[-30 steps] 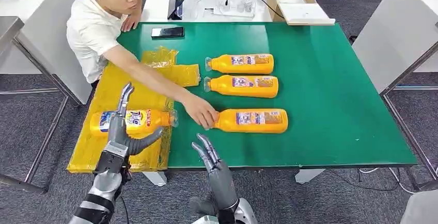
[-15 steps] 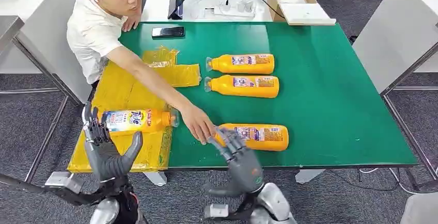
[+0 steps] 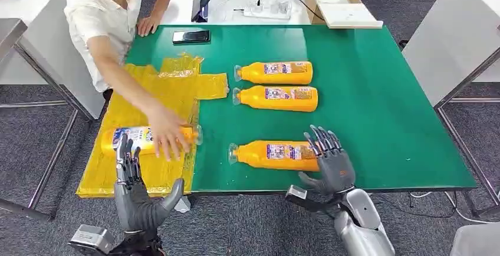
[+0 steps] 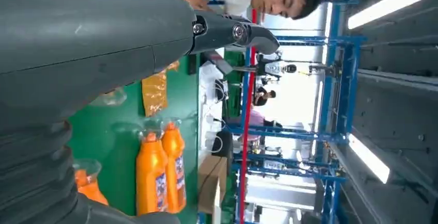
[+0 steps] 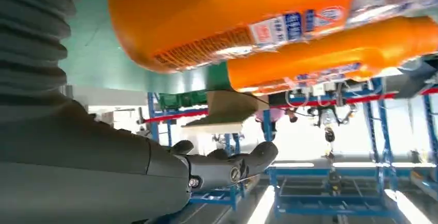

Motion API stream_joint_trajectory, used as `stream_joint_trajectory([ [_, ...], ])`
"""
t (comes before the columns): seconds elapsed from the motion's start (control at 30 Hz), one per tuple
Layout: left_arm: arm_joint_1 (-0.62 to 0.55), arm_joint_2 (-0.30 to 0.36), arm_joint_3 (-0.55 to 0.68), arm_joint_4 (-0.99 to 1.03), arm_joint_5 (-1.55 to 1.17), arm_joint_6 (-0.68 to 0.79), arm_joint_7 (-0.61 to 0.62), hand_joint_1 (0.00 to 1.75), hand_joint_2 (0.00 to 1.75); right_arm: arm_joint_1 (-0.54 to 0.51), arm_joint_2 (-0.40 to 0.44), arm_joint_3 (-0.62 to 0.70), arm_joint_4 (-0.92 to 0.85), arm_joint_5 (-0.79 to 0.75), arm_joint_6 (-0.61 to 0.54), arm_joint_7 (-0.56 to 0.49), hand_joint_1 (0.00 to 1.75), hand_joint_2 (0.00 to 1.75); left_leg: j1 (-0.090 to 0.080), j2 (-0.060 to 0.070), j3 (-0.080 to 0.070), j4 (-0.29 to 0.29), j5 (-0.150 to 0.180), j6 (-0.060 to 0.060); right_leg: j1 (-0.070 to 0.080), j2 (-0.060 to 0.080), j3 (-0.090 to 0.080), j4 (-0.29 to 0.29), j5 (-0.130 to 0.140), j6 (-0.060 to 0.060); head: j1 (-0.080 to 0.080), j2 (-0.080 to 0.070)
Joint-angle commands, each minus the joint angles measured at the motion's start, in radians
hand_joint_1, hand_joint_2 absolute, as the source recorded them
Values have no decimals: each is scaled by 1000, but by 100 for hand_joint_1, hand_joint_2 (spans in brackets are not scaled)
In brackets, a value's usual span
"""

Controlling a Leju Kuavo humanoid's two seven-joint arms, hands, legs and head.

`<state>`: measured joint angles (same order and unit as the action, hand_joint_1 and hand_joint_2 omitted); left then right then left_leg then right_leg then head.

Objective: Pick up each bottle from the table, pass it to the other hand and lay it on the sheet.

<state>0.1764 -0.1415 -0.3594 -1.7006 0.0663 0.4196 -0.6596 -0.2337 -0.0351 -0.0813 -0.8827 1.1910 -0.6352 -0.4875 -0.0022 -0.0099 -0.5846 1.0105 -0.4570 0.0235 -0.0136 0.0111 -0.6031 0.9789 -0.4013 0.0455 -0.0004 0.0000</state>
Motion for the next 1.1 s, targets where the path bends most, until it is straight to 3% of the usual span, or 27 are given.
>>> stream_joint_trajectory([
  [0.03,-5,51,-47,2,-6,9,-9,0,175,-74,12,-58,152,2,-63,6,0,175,0,2,5,-2,-1,-1,1,0,4,-1,-1,-2,0,0],
  [0.27,-20,54,-51,20,5,16,16,0,175,-167,-5,29,366,-41,-61,41,0,175,0,2,3,-1,0,-1,1,1,3,-1,0,-1,0,0],
  [0.5,-47,49,-72,35,7,-3,19,0,175,-240,24,125,455,-72,11,54,0,175,0,4,3,-1,-1,-2,1,3,2,-1,0,-2,0,0],
  [0.73,-56,52,-87,19,18,-50,49,0,175,-308,5,240,504,-42,247,273,0,175,1,3,5,-1,-1,-2,1,1,4,-1,-1,-2,0,0],
  [0.87,-60,47,-88,9,27,-76,51,0,175,-332,-5,273,502,-49,300,265,0,175,0,2,5,0,0,-1,1,1,4,-1,0,-1,0,0],
  [0.9,-63,46,-86,10,32,-82,53,0,175,-339,-6,280,505,-52,320,264,10,175,0,2,5,0,0,-1,0,0,5,-1,0,-1,0,0],
  [1.1,-64,45,-86,9,32,-82,53,0,175,-342,-6,280,505,-52,322,264,10,175,0,2,9,-1,0,-2,1,0,8,-1,0,-2,0,0],
])
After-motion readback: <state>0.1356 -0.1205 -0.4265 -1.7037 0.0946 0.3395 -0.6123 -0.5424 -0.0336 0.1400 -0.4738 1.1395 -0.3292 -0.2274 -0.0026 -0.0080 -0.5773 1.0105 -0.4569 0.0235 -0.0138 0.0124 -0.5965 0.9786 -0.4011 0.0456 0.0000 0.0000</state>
